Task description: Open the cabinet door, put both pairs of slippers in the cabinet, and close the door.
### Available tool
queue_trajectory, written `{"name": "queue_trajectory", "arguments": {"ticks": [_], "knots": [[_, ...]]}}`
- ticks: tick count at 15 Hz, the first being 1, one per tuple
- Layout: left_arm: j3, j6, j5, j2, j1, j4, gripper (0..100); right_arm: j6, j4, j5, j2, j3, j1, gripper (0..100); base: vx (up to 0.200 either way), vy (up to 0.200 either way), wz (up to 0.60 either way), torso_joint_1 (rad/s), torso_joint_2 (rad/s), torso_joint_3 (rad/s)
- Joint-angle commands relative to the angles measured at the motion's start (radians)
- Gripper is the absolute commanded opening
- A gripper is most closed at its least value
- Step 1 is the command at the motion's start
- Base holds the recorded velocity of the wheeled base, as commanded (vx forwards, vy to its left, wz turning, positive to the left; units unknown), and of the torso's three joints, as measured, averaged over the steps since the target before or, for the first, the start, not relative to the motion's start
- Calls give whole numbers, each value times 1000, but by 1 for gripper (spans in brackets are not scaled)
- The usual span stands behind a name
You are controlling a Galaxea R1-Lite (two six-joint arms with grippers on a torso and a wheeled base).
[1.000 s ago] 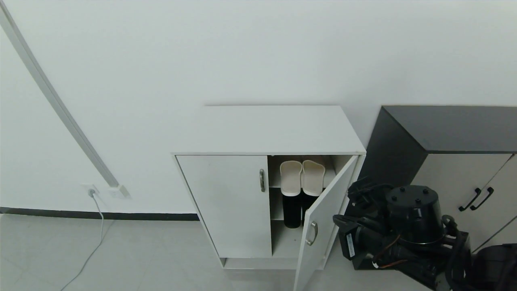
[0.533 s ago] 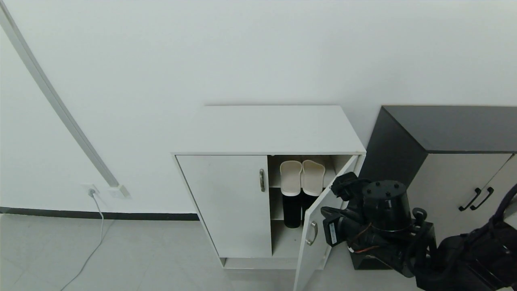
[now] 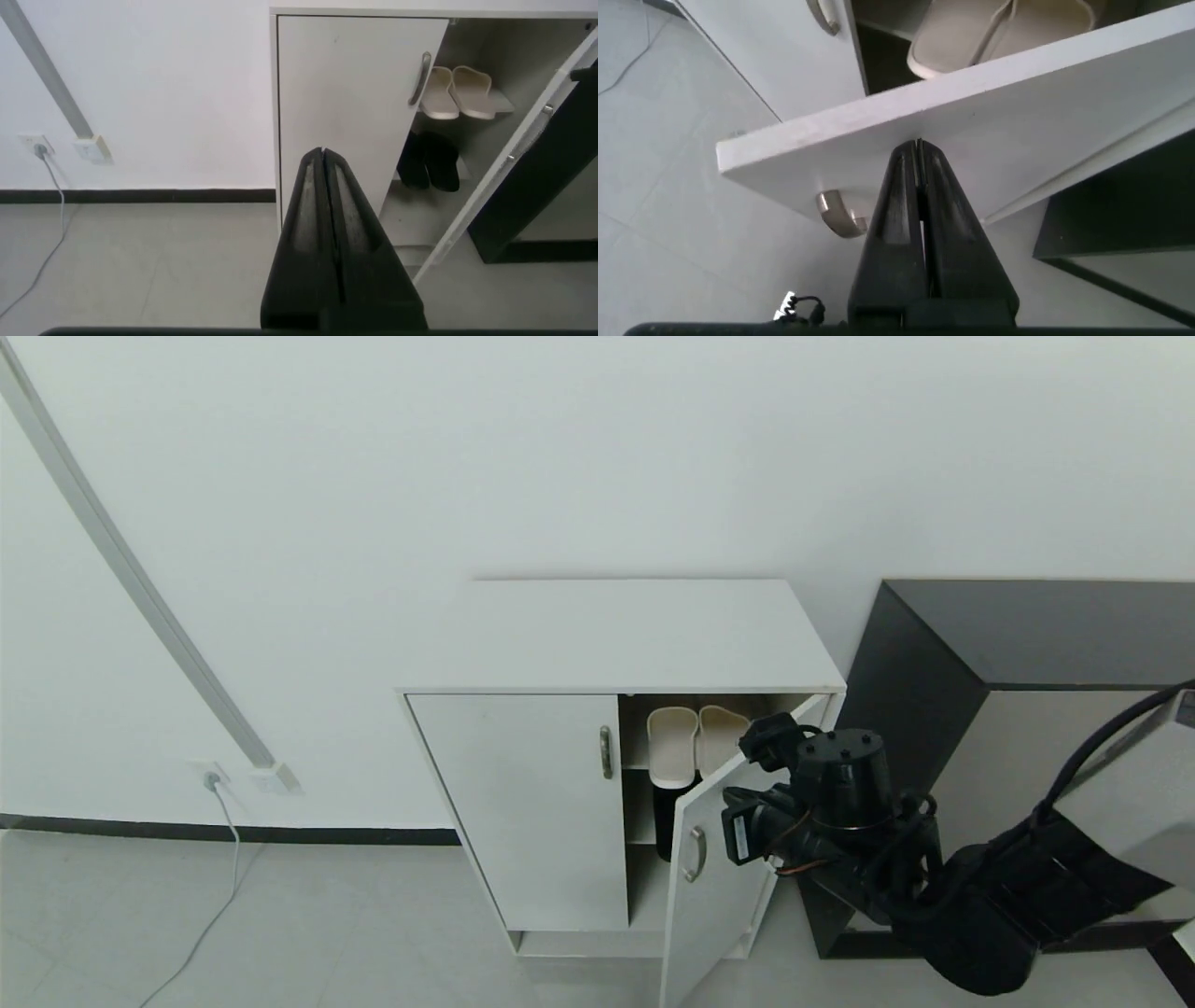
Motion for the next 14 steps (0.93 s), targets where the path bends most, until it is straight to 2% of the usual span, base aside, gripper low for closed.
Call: {"name": "queue_trajectory", "arguments": {"ticks": [1, 14], "knots": [[0, -1, 0, 0, 0, 0, 0, 0, 0, 0, 61, -54, -10, 0, 0, 0, 0, 0, 0, 0], [0, -2, 2, 1, 0, 0, 0, 0, 50, 3, 235, -349, -61, 0, 0, 0, 0, 0, 0, 0]]}}
